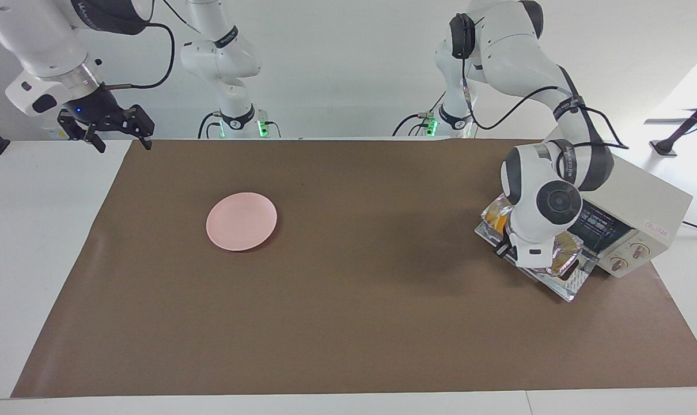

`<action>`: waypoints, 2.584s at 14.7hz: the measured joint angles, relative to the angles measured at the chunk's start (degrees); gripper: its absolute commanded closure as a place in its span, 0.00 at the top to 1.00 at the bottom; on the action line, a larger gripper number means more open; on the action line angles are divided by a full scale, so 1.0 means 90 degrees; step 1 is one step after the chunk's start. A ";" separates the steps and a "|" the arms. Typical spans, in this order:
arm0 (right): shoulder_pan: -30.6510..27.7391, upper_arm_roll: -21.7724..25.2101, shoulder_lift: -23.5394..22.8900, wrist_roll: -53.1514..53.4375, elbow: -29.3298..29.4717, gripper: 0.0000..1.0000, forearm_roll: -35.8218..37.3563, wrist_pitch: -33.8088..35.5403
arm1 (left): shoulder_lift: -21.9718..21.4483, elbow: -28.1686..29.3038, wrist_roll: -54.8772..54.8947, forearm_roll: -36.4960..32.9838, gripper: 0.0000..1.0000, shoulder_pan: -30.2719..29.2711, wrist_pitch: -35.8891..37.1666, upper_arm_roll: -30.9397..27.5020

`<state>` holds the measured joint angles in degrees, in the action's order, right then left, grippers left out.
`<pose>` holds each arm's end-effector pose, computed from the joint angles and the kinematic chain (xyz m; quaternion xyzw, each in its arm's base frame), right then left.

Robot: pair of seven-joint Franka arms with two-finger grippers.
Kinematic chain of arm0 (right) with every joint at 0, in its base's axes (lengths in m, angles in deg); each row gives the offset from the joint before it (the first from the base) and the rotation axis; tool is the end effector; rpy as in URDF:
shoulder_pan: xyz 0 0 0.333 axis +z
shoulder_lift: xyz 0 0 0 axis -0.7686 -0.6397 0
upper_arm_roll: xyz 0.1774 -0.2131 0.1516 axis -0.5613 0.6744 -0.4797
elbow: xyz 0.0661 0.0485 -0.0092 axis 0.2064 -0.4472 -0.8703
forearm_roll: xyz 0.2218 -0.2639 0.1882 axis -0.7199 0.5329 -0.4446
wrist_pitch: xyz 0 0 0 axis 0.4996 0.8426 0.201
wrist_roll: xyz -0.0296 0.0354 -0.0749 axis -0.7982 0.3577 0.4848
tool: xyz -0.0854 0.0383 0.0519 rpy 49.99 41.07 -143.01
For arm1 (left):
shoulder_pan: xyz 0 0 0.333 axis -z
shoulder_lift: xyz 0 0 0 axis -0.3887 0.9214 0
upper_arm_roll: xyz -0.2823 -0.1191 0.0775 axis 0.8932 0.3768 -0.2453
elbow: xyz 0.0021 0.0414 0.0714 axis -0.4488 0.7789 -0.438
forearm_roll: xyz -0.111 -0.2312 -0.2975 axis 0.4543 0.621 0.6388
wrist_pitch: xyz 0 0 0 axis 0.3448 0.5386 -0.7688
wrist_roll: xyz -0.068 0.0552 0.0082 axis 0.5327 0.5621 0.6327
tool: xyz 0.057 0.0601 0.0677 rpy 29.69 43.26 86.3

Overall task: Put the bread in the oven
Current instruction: 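Lift the foil tray with the left gripper and insert it into the oven, then release the tray inside the oven and withdraw the left gripper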

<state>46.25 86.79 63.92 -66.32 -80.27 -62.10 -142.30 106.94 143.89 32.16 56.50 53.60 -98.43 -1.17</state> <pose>0.5260 -0.0781 0.6211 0.9987 0.0314 -0.0394 0.0024 0.6544 -0.0901 0.3817 -0.9415 -0.2852 0.1103 0.1420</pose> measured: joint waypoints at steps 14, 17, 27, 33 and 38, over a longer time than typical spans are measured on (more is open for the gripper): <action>0.0000 0.0000 0.0000 0.0000 0.0000 1.00 0.0000 0.0000 | -0.0620 0.1034 0.0410 -0.0147 0.00 -0.0053 -0.0354 -0.0835; 0.0000 0.0000 0.0000 0.0000 0.0000 1.00 0.0000 0.0000 | -0.0637 0.1116 0.0410 -0.0161 0.35 -0.0076 -0.0363 -0.0870; 0.0000 0.0000 0.0000 0.0000 -0.0001 1.00 0.0000 0.0000 | -0.0945 0.0705 0.0774 0.0034 1.00 -0.0218 -0.0556 -0.0843; 0.0000 0.0000 0.0000 0.0000 -0.0001 1.00 0.0000 0.0000 | -0.1058 0.0265 0.2405 0.0524 1.00 -0.0249 -0.0600 -0.0861; 0.0000 0.0000 0.0000 0.0000 -0.0001 1.00 0.0000 0.0000 | -0.1536 0.0258 0.5011 0.0541 1.00 -0.0949 -0.0614 -0.0889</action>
<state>46.25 86.79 63.92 -66.32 -80.28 -62.09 -142.30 93.11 146.21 77.26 61.37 45.05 -103.96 -9.18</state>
